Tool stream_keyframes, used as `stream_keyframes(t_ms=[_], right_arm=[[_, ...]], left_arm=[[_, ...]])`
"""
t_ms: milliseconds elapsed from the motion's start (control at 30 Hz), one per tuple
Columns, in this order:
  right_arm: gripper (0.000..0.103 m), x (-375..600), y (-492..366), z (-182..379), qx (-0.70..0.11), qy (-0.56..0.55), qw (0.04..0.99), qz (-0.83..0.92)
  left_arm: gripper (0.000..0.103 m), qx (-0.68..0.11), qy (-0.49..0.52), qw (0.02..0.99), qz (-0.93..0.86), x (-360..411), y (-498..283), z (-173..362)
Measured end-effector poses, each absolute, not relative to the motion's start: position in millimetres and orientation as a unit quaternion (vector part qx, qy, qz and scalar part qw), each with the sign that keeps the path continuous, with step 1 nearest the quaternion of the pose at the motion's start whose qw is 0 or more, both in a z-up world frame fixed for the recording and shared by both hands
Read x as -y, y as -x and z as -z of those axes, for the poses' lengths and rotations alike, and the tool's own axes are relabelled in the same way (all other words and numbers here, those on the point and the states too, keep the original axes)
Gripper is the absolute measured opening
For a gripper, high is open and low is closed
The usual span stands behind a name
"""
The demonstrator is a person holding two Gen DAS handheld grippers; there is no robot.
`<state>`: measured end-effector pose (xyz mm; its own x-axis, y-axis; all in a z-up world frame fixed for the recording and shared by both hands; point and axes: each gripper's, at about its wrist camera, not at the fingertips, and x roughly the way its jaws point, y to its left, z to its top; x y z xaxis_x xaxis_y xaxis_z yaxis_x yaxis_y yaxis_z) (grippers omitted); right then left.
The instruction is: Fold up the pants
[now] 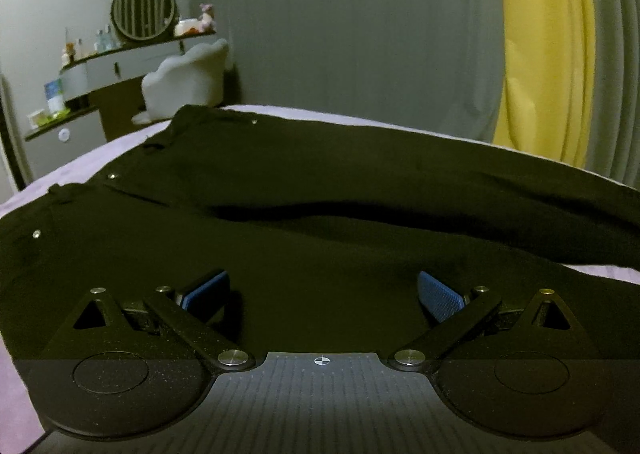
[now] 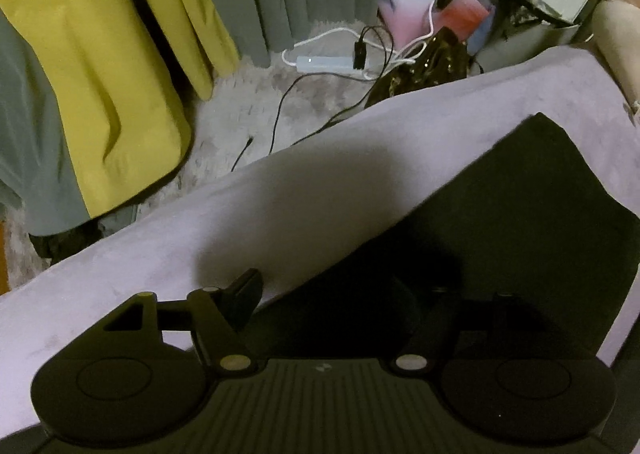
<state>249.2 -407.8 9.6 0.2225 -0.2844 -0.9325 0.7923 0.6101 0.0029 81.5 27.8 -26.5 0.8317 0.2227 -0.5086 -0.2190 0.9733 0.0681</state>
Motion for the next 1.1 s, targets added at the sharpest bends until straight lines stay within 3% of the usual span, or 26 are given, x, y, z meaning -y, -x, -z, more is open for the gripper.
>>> stream_keyframes(t_ms=[33,100,200,467,667,833,867,933,967,1000,1100], right_arm=[[0.051,405,-247,-11,-0.506,-0.241,0.743,0.366],[0.026,404,-243,-14,-0.504,-0.223,0.754,0.357],[0.007,411,-220,-21,-0.486,-0.243,0.777,0.318],[0.003,412,-87,-54,-0.384,-0.321,0.842,0.2],[0.0,368,24,-14,-0.404,-0.331,0.836,0.168],[0.001,380,58,13,-0.369,-0.384,0.831,0.163],[0.006,388,63,13,-0.354,-0.404,0.827,0.162],[0.027,397,74,14,-0.324,-0.441,0.822,0.158],[0.044,402,76,16,-0.309,-0.46,0.818,0.154],[0.049,406,79,19,-0.293,-0.482,0.812,0.15],[0.049,418,85,29,-0.251,-0.54,0.789,0.153]], left_arm=[[0.103,-0.266,-0.002,0.957,-0.117,-28,-81,26],[0.103,-0.268,0.008,0.956,-0.122,-30,-81,26],[0.103,-0.275,0.028,0.952,-0.129,-37,-81,26],[0.103,-0.261,0.069,0.952,-0.148,-45,-69,20],[0.103,-0.253,0.072,0.955,-0.139,-40,-62,13],[0.103,-0.263,0.074,0.958,-0.087,-41,-65,0],[0.103,-0.267,0.075,0.958,-0.078,-41,-67,-4],[0.103,-0.264,0.091,0.958,-0.063,-41,-72,-16],[0.103,-0.261,0.103,0.959,-0.051,-41,-74,-23],[0.103,-0.259,0.116,0.958,-0.038,-40,-79,-29],[0.103,-0.266,0.158,0.951,-0.001,-39,-101,-46]])
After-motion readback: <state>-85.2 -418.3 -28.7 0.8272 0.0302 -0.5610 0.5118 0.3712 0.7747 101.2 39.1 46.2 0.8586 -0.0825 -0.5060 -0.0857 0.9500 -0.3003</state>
